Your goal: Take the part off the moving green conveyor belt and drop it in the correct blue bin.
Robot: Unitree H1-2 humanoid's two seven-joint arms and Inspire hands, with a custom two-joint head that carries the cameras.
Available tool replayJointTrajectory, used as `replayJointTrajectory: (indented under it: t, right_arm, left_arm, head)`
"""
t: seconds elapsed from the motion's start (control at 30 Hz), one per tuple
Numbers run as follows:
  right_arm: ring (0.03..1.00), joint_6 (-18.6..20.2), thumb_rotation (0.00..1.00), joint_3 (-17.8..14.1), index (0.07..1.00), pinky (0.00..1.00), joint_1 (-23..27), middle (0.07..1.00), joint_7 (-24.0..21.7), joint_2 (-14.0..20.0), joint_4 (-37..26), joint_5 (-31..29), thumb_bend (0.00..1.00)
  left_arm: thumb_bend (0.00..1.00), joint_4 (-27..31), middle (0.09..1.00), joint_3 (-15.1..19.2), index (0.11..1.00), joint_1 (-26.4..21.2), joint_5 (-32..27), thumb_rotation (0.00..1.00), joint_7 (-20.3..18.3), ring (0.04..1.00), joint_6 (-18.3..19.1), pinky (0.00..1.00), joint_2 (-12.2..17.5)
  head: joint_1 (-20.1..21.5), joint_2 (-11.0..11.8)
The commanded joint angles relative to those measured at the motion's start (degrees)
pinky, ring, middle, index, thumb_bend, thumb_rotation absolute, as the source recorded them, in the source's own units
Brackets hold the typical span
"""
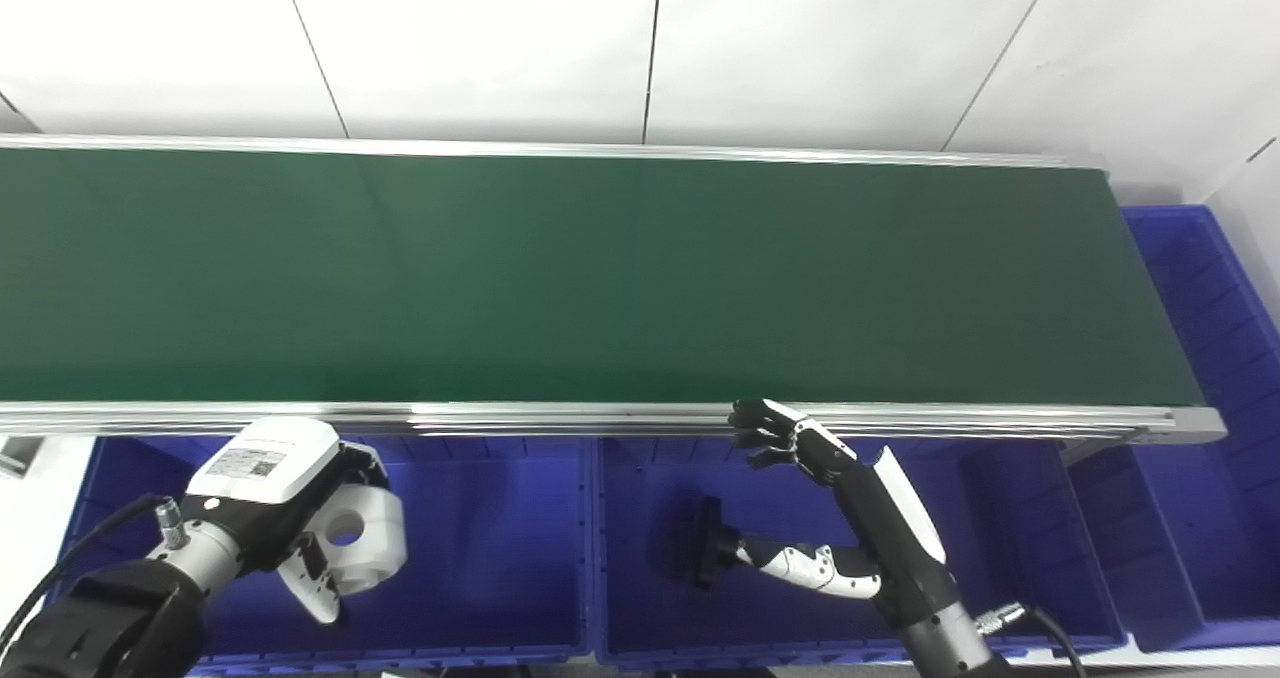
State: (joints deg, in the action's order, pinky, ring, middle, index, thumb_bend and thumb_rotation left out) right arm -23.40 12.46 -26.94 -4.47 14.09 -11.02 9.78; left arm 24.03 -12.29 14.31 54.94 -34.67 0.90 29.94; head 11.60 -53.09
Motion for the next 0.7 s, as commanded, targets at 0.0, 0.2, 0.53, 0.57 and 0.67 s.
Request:
replayJointTrajectory:
  t: [0.0, 0.2, 0.53, 0.57, 0.67]
  right_arm:
    - [0.763, -3.21, 0.49, -0.15, 0.841, 0.69, -0.11, 0.811, -0.04, 0.0, -1.68, -1.35, 0.69]
    - [0.76, -3.14, 0.54, -0.39, 0.836, 0.69, -0.48, 0.809, 0.35, -0.63, -1.51, -1.42, 0.71]
    - [0.764, -3.27, 0.54, -0.2, 0.841, 0.68, 0.08, 0.814, -0.28, 0.1, -1.34, -1.4, 0.71]
    - [0.767, -3.13, 0.53, -0.32, 0.842, 0.69, -0.04, 0.815, -0.24, -0.15, -1.45, -1.28, 0.7]
    - [0.763, -3.3, 0.51, -0.34, 0.836, 0.68, -0.1, 0.811, 0.26, -0.42, -1.37, -0.32, 0.71]
  left_arm:
    - [0.58, 3.57, 0.992, 0.49, 0.993, 0.26, -1.71, 0.0, -0.97, 0.887, -1.2, 0.82, 2.91]
    - [0.72, 7.11, 1.0, 1.59, 1.0, 2.64, -7.05, 0.0, -3.54, 0.98, -0.06, 0.92, 4.57]
    - [0.73, 8.23, 1.0, 8.01, 0.989, 4.84, -35.91, 0.0, -4.81, 0.947, 1.93, 0.76, 3.09]
    - [0.71, 7.64, 1.0, 9.02, 0.986, 5.39, -39.79, 0.0, -3.66, 0.964, 0.59, 0.8, 2.39]
    - [0.61, 4.45, 1.0, 9.8, 0.976, 6.64, -46.73, 0.08, -0.59, 0.979, -5.24, 0.88, -0.01]
  head:
    - [-0.01, 0.05]
    - [-0.05, 0.13]
    - [0.28, 0.44]
    - [0.28, 0.44]
    - [1.21, 1.13]
